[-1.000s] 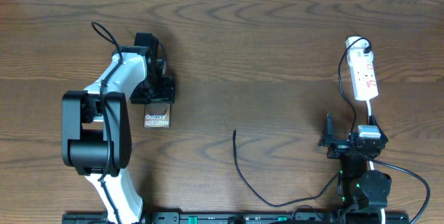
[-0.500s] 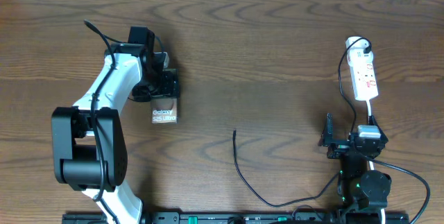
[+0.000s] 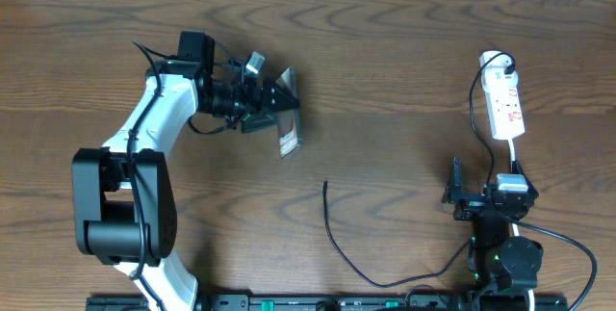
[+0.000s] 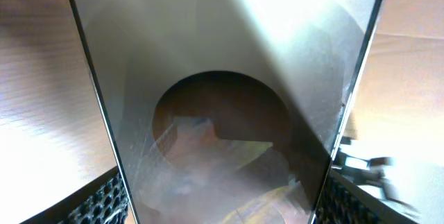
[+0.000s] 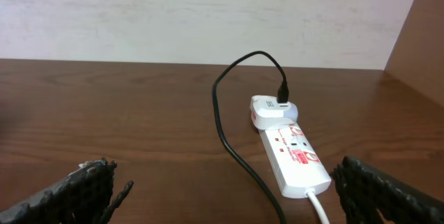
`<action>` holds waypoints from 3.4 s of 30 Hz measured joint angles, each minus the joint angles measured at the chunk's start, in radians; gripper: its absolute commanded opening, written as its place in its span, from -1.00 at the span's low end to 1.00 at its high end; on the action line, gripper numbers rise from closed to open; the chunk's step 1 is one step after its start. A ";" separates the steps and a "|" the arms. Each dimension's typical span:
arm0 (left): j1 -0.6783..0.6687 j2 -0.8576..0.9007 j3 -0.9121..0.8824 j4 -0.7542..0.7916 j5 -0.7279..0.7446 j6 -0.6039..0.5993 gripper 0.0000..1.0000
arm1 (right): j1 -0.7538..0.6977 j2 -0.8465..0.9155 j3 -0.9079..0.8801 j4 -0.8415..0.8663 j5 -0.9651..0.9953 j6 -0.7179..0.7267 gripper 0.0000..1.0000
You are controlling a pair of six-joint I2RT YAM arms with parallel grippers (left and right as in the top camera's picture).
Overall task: Plug charger to phone and switch on socket
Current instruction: 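Lift the phone with the left gripper and raise it upright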
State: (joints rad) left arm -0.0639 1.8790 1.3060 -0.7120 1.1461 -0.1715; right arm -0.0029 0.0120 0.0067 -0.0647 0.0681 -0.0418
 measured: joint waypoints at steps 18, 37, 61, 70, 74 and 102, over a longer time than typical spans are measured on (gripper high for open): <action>0.000 0.000 0.000 0.045 0.171 -0.871 -0.85 | 0.000 0.000 0.000 0.000 0.000 0.000 0.99; 0.000 0.000 0.000 0.262 0.293 -1.202 -0.85 | 0.000 0.000 0.000 0.000 0.000 0.000 0.99; 0.000 0.000 0.000 0.301 0.295 -1.277 -0.86 | 0.000 0.000 0.000 0.000 0.000 0.000 0.98; 0.000 0.000 0.000 0.302 0.295 -1.277 -0.86 | 0.000 0.000 0.000 0.000 0.000 0.000 0.99; 0.000 0.000 0.000 0.302 0.295 -1.276 -0.85 | 0.000 0.000 0.000 0.000 0.000 0.000 0.98; 0.000 0.000 0.000 0.302 0.291 -1.277 -0.86 | 0.000 0.000 0.000 0.000 0.000 0.000 0.98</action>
State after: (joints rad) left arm -0.0635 1.8790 1.3060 -0.4103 1.4376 -1.4483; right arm -0.0029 0.0120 0.0067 -0.0650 0.0681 -0.0418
